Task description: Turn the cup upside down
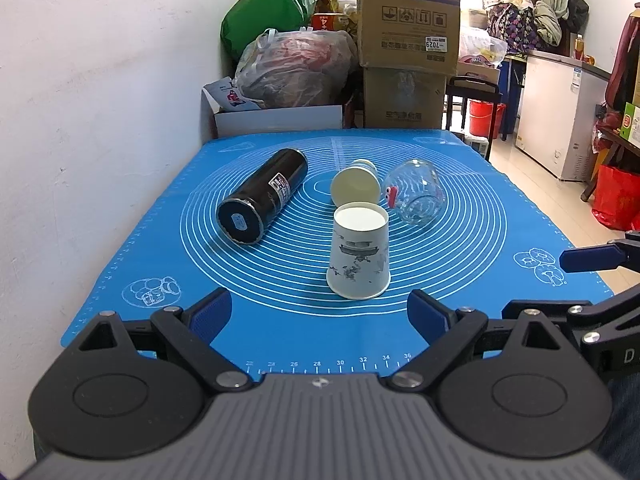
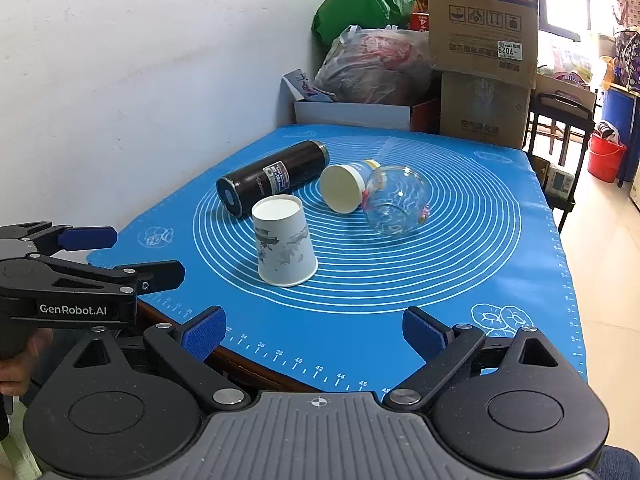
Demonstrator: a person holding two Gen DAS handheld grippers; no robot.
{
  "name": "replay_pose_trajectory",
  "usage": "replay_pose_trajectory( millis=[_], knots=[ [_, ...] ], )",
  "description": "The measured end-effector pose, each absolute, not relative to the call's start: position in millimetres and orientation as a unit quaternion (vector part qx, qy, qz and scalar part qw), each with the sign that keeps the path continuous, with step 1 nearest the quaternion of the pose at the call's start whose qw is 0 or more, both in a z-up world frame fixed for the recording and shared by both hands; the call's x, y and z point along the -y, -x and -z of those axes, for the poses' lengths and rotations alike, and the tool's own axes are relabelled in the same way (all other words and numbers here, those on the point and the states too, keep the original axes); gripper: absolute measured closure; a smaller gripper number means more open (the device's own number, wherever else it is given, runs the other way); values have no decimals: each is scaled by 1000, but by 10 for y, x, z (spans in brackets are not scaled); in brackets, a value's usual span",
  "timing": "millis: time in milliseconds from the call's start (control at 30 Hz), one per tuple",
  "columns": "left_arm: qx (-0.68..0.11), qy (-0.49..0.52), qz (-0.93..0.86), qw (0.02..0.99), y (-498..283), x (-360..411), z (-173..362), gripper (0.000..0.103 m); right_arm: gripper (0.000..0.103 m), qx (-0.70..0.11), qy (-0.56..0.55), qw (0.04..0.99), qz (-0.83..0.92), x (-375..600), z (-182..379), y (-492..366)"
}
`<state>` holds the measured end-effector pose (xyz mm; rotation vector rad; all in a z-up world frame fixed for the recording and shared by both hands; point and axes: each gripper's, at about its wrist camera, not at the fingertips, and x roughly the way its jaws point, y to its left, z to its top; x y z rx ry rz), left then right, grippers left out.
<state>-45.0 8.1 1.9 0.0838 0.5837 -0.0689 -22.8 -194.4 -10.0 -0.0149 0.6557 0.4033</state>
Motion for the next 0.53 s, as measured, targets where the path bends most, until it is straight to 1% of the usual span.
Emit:
replay_pose_trajectory(
  millis=[533],
  knots=[
    [-289, -39, 32, 956, 430, -89, -11, 9, 6, -319, 5, 927, -196, 1950, 95, 232]
  ],
)
